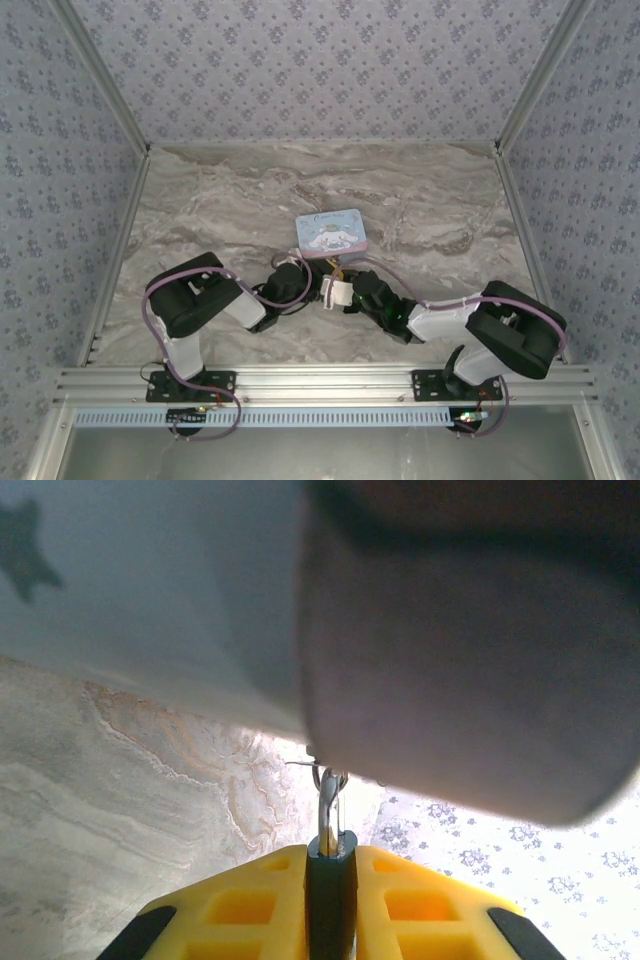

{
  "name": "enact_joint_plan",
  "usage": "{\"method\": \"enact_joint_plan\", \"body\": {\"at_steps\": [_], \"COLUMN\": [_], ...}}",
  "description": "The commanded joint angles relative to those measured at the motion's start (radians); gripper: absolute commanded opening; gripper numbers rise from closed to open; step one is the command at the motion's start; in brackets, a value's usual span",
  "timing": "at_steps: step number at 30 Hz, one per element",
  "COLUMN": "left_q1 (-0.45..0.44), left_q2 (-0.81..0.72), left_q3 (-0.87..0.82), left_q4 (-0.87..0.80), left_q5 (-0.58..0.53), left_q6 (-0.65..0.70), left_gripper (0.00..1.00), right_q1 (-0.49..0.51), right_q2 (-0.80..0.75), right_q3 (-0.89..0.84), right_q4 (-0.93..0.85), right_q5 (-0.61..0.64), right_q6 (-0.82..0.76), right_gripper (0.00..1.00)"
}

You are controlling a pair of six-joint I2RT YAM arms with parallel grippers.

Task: Unlock a padlock with a key

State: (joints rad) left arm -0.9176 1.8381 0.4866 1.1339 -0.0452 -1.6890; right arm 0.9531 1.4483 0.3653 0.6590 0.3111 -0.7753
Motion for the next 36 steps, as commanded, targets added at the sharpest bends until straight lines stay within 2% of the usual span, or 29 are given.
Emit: {"method": "enact_joint_plan", "body": {"at_steps": [1, 4, 9, 16, 24, 31, 34, 36], "left_q1": [0.003, 0.002, 0.003, 0.002, 0.004, 0.003, 0.004, 0.004], "left_q2": [0.007, 0.009, 0.013, 0.021, 0.021, 0.031, 0.032, 0.036], "left_q3": [0.004, 0.004, 0.004, 0.003, -0.002, 0.0, 0.0, 0.0], "left_q4": [0.08, 0.081, 0.086, 0.099, 0.104, 0.107, 0.111, 0.111], "left_q5": [0.008, 0.008, 0.008, 0.005, 0.002, 0.001, 0.001, -0.001], "left_q6": [-0.011, -0.011, -0.016, -0.023, -0.025, -0.027, -0.028, -0.029], "left_gripper": [0.15, 0.15, 0.15, 0.15, 0.15, 0.15, 0.15, 0.15], "right_q1": [-0.005, -0.005, -0.004, 0.006, 0.011, 0.018, 0.038, 0.037], "right_q2": [0.022, 0.032, 0.039, 0.037, 0.045, 0.058, 0.054, 0.044], "right_q3": [0.021, 0.025, 0.034, 0.055, 0.044, 0.044, 0.062, 0.065], "right_q4": [0.037, 0.051, 0.064, 0.073, 0.107, 0.1, 0.069, 0.058], "right_q5": [0.03, 0.052, 0.084, 0.119, 0.123, 0.065, 0.111, 0.101], "right_q6": [0.014, 0.018, 0.042, 0.112, 0.346, 0.576, 0.602, 0.621], "right_gripper": [0.18, 0.16, 0.0, 0.0, 0.0, 0.0, 0.0, 0.0]}}
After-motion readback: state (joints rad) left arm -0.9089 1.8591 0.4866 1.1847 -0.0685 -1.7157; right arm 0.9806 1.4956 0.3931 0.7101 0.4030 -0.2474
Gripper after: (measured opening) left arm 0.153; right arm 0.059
